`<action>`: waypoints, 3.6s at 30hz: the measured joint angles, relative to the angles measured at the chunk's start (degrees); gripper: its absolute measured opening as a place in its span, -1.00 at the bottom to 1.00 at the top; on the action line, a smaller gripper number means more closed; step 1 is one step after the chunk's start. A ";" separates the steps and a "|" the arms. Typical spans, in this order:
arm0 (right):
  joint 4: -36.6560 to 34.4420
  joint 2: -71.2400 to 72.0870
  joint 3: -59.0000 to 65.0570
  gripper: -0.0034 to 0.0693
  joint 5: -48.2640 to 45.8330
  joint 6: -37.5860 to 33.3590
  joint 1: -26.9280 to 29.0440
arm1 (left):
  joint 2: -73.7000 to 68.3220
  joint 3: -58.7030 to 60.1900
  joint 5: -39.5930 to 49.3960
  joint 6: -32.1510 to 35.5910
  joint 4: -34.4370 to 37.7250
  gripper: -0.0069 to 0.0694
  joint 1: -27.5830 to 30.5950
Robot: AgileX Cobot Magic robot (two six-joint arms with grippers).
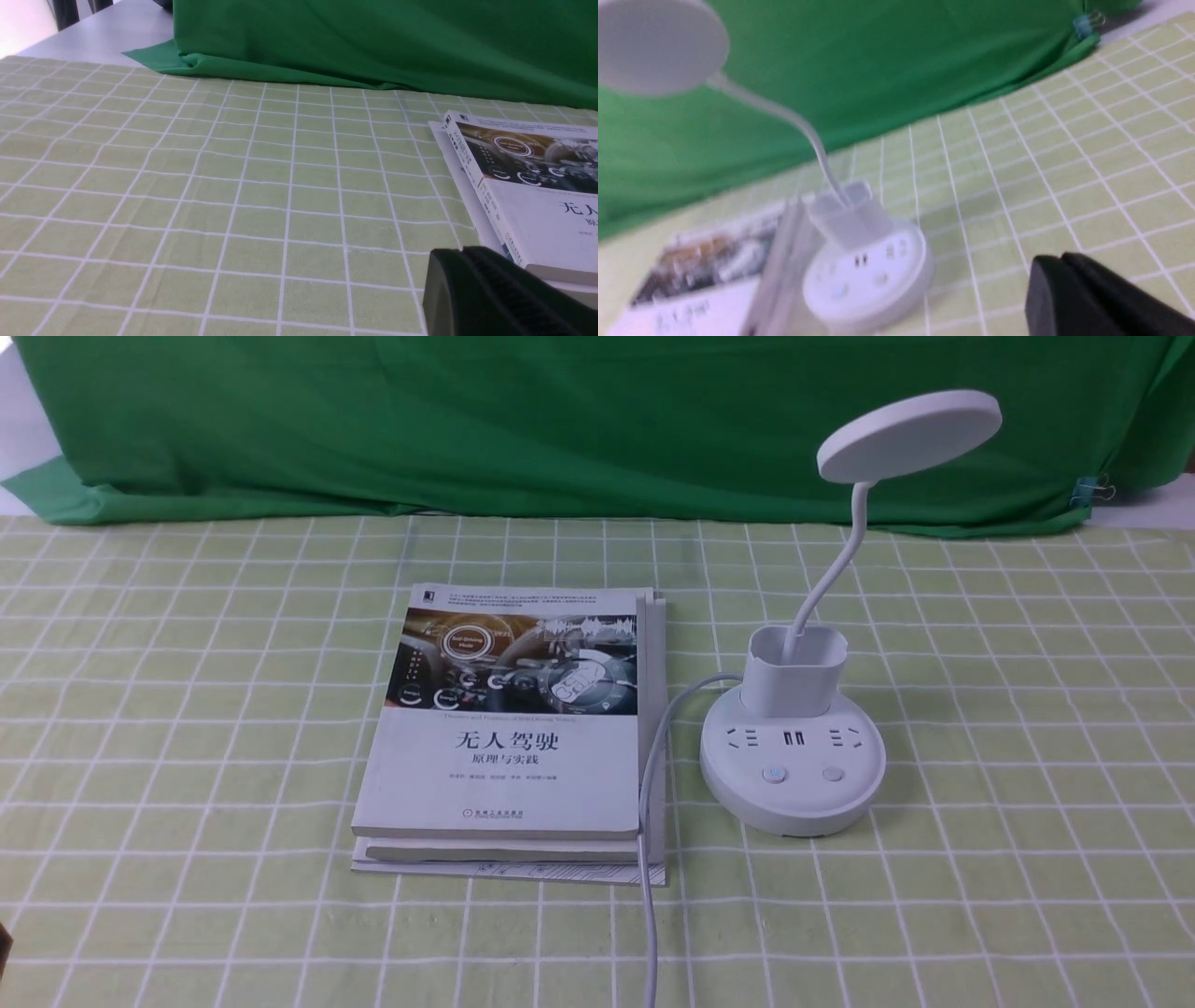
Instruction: Turn on the table lamp on the green coffee tablecloth with your hand.
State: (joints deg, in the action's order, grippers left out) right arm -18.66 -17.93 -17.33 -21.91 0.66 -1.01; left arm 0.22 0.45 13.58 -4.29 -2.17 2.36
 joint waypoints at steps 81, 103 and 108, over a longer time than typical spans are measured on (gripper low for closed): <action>5.26 -83.04 -51.60 -0.81 -23.98 -16.81 -18.40 | 0.00 0.00 0.00 0.00 0.00 -0.81 0.00; 3.76 -41.79 -24.24 -0.73 -22.03 -6.01 -18.40 | 0.00 0.00 0.00 0.00 0.00 -0.81 0.00; 3.72 -38.39 -24.12 -0.70 -18.43 -5.91 -18.40 | 0.00 0.00 0.00 0.00 0.00 -0.81 0.00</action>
State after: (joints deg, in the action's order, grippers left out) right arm -14.94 -56.32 -41.45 -40.34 -5.24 -19.41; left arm 0.22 0.45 13.58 -4.29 -2.17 2.36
